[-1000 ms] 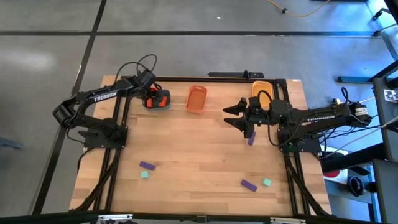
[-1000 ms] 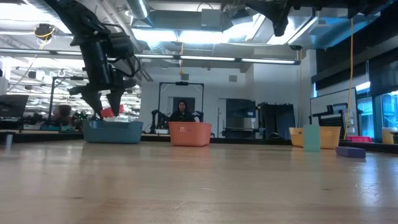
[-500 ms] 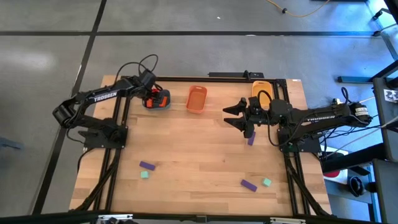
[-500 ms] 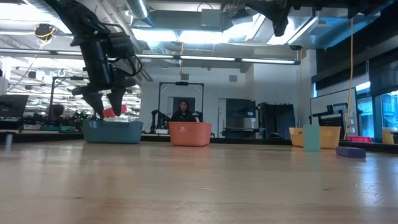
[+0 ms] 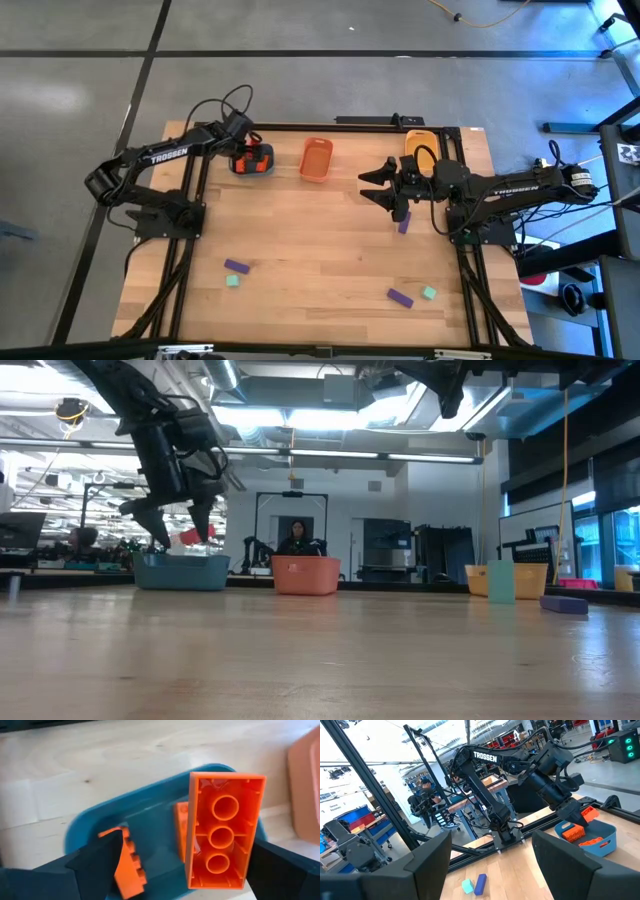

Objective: Sort & place blocks by color
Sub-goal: Put the orange gamepiece into the blue bin, then put the top right violet block into the orange bin

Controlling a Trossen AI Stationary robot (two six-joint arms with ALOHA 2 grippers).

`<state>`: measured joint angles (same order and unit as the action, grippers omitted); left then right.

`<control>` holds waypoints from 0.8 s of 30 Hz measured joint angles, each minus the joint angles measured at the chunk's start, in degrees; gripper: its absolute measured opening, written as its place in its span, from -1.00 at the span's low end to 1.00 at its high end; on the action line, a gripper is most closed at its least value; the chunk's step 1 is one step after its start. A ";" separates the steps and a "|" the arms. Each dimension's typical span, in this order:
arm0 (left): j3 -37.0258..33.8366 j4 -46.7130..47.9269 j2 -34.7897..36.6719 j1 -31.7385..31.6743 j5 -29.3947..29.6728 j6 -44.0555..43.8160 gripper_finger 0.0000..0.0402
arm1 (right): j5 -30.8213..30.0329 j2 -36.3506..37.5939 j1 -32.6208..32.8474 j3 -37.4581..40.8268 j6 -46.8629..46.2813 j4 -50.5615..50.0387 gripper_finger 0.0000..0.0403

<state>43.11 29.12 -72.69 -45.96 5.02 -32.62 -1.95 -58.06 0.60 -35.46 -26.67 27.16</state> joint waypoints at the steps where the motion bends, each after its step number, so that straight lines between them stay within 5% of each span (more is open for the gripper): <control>1: 0.00 -0.16 0.00 0.27 -0.73 0.10 0.83 | 0.02 0.00 0.00 0.00 0.02 0.00 0.39; 9: 0.00 -2.37 0.04 1.25 -2.52 -4.69 0.81 | 0.01 0.00 0.00 0.00 0.00 0.01 0.39; 18: 0.00 4.76 0.04 5.62 4.44 -9.60 0.80 | -0.36 -0.01 0.02 -0.01 -0.94 0.02 0.39; 24: 0.00 0.91 -0.24 6.20 8.46 -13.86 0.80 | -7.96 -0.04 0.00 -0.02 -4.92 0.00 0.39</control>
<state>43.11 30.03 -72.92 -39.76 13.48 -46.48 -9.92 -58.11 0.60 -35.48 -31.60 27.16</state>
